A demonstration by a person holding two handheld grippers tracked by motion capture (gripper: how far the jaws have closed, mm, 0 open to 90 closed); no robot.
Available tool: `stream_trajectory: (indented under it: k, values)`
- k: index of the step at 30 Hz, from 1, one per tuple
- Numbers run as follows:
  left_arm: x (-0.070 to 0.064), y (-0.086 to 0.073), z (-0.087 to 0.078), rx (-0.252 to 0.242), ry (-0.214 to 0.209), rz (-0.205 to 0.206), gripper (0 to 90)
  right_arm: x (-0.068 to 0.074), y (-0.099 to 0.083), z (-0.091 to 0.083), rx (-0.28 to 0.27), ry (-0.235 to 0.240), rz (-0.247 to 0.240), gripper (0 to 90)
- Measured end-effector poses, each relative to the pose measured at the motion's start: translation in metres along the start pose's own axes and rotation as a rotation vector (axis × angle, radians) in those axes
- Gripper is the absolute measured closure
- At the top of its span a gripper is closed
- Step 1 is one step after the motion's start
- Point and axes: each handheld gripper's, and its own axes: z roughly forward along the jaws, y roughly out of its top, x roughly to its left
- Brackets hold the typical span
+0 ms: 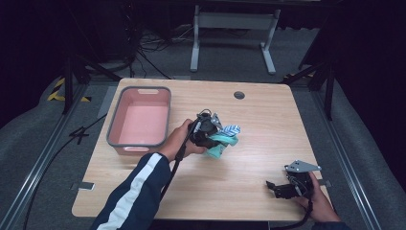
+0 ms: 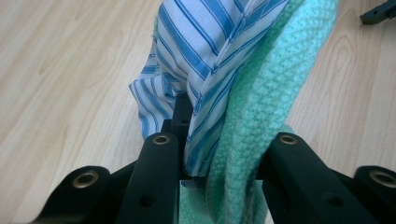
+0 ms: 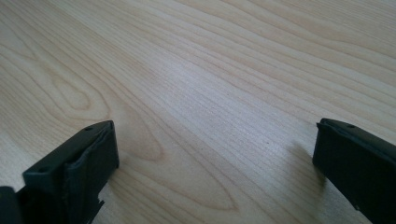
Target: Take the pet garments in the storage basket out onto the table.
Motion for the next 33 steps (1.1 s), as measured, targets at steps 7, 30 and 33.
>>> stream_trajectory:
  k: [7, 30, 33]
  values:
    - [-0.001, -0.006, 0.017, 0.034, -0.015, -0.006, 72.0, 0.0, 0.0, 0.0, 0.0, 0.0, 0.0, 0.5]
    - [0.0, -0.028, 0.047, 0.104, -0.006, -0.056, 48.8, 0.0, 0.0, 0.0, -0.001, 0.0, 0.003, 0.6]
    - [-0.001, -0.028, 0.043, 0.096, -0.004, -0.054, 40.8, 0.0, 0.0, 0.0, -0.001, -0.001, 0.002, 0.6]
